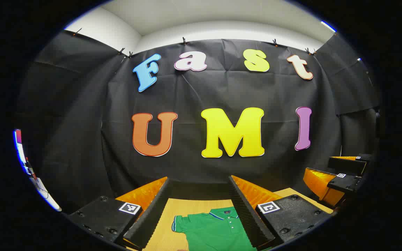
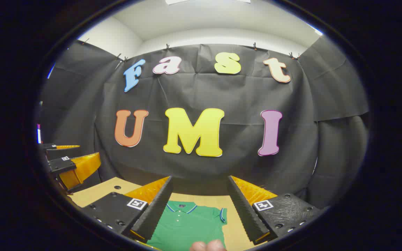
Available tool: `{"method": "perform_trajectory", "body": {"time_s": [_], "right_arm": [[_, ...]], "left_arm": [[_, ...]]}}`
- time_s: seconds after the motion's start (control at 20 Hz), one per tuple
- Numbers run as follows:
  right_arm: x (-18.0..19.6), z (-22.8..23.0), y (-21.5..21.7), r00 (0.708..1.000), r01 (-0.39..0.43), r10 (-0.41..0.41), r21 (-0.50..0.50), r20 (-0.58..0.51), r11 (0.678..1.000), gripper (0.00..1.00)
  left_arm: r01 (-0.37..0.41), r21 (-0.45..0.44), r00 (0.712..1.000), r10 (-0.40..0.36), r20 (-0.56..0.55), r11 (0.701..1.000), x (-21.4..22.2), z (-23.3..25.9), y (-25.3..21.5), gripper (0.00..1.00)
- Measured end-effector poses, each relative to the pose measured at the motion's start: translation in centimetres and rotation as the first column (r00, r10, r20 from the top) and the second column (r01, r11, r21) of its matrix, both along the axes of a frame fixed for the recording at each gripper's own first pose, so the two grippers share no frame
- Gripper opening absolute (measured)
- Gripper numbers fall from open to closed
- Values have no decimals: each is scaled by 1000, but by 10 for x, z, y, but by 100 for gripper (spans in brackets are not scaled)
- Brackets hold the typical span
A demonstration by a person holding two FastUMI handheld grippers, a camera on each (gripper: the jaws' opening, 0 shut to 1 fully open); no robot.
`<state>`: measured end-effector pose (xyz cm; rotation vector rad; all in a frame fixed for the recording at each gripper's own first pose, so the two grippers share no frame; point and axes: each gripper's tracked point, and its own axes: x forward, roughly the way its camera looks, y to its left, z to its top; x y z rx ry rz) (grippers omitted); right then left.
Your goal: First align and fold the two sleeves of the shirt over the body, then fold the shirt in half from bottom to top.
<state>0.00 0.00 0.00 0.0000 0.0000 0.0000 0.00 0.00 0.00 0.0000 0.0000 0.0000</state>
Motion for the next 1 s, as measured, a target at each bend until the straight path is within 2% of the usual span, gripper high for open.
{"method": "perform_trajectory", "body": {"time_s": [0.2, 0.5, 1.0], "right_arm": [[-1, 1, -4, 1000, -5, 5, 2, -7, 1000, 93], [2, -10, -6, 998, -29, 29, -7, -55, 1000, 95], [25, -18, -30, 997, -16, 16, -12, -78, 1000, 95]], "left_arm": [[5, -2, 1000, -5, -1, 1000, 0, 0, -7, 100], [23, 0, 1000, -23, -13, 1000, 5, -3, -19, 100], [12, 4, 1000, -12, -25, 1000, 17, -6, -26, 100]]}}
